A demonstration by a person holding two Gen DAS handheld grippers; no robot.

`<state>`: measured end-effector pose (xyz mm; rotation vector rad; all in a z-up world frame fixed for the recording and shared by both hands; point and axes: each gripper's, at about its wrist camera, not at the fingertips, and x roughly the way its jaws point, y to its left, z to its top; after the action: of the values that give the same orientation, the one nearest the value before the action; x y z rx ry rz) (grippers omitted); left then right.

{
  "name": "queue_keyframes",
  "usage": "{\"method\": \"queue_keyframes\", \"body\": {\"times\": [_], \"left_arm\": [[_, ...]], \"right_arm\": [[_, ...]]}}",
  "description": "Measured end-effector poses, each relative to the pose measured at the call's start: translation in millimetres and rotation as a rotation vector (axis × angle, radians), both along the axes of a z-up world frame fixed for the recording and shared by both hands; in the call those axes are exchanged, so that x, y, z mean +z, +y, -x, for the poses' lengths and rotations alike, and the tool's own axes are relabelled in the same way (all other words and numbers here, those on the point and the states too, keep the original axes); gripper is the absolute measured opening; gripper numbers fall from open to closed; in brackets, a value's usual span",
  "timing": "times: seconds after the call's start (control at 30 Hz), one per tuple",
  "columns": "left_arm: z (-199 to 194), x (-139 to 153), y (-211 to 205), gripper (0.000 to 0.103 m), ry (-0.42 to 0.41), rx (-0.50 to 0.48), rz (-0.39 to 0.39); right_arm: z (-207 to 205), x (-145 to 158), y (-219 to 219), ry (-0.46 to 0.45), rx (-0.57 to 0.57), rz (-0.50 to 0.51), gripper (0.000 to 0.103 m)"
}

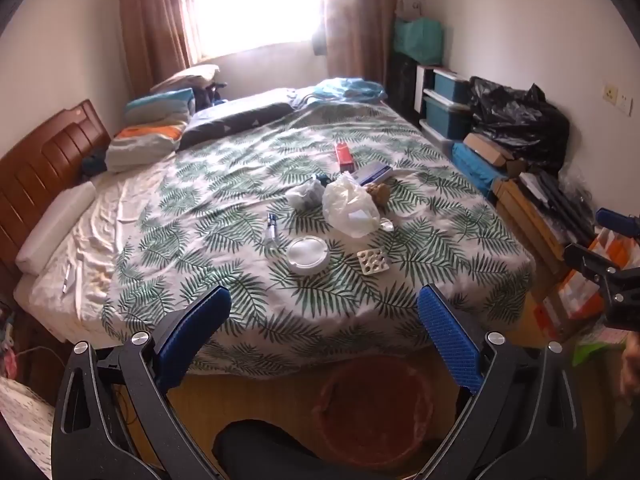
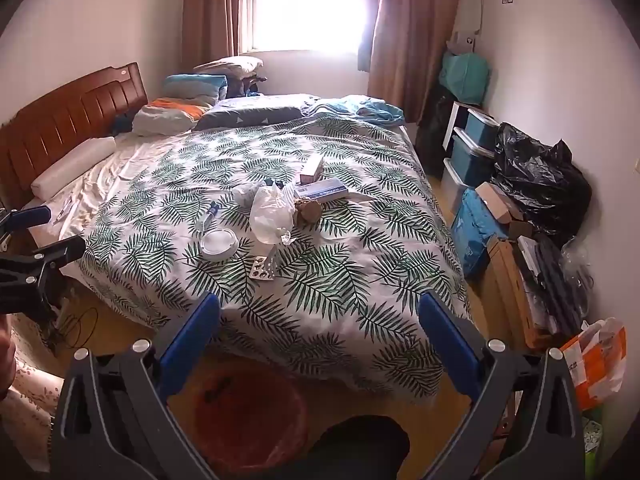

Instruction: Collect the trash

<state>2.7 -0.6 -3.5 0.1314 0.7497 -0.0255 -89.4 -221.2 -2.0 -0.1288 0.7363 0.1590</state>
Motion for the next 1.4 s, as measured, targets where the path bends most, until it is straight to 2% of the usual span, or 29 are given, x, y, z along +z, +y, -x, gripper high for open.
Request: {"method": "queue_keyframes", "body": {"times": [1.1, 1.4], "left_arm": [[1, 3, 3, 0.097, 0.007, -0.001, 0.011], [1, 4, 2, 0.097, 0.007, 0.008, 0.009]], "right_arm": [[4, 9, -4, -0.028, 0.002, -0.021, 0.098], [9, 11, -3, -0.063, 0.010, -0.019, 0.098]]}}
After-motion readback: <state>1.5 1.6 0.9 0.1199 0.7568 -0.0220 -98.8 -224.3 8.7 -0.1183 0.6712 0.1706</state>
